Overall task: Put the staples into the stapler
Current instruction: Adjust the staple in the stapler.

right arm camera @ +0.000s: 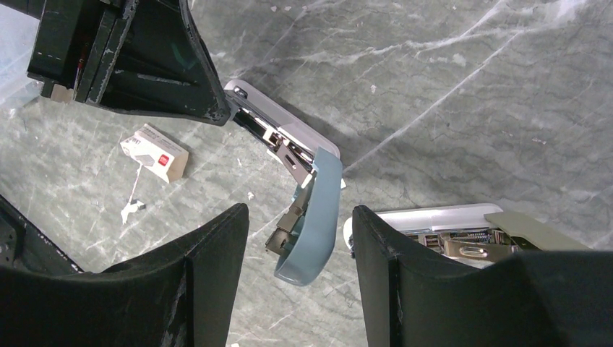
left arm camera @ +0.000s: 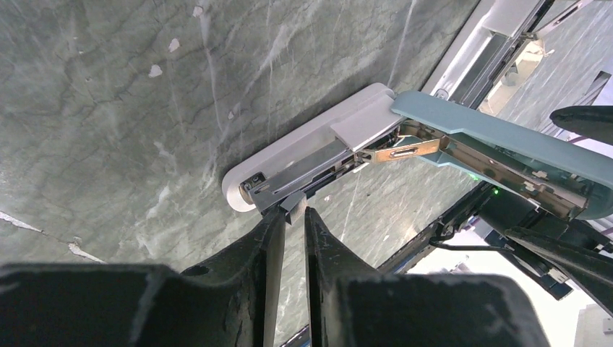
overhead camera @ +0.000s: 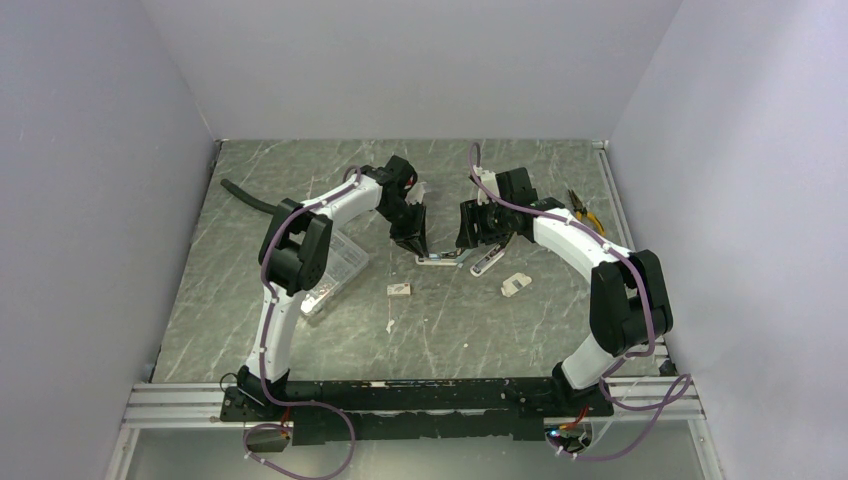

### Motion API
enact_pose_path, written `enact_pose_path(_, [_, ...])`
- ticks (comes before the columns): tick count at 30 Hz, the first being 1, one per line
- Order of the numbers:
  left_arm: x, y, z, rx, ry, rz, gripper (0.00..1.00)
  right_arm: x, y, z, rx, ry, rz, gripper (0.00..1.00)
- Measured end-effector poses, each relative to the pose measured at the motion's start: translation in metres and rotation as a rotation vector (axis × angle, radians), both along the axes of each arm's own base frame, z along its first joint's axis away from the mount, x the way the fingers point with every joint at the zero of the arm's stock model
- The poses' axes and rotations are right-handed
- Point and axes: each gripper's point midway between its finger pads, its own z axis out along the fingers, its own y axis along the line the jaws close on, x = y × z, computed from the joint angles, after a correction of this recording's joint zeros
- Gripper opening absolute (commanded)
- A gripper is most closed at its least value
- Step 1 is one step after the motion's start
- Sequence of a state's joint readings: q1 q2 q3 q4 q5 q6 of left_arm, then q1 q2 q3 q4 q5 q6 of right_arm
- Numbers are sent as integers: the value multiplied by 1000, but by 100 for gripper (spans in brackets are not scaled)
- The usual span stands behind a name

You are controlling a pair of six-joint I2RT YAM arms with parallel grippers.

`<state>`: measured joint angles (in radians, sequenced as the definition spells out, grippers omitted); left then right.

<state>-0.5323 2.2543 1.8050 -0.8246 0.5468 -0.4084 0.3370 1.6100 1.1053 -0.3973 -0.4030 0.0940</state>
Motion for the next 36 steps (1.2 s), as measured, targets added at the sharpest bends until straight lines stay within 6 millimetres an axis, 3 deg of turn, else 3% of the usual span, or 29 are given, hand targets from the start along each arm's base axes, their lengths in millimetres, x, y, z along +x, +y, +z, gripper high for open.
enact_pose_path(36, [-5, -4, 0, 57, -26, -18, 27, -2, 3, 1, 15, 5, 9, 58])
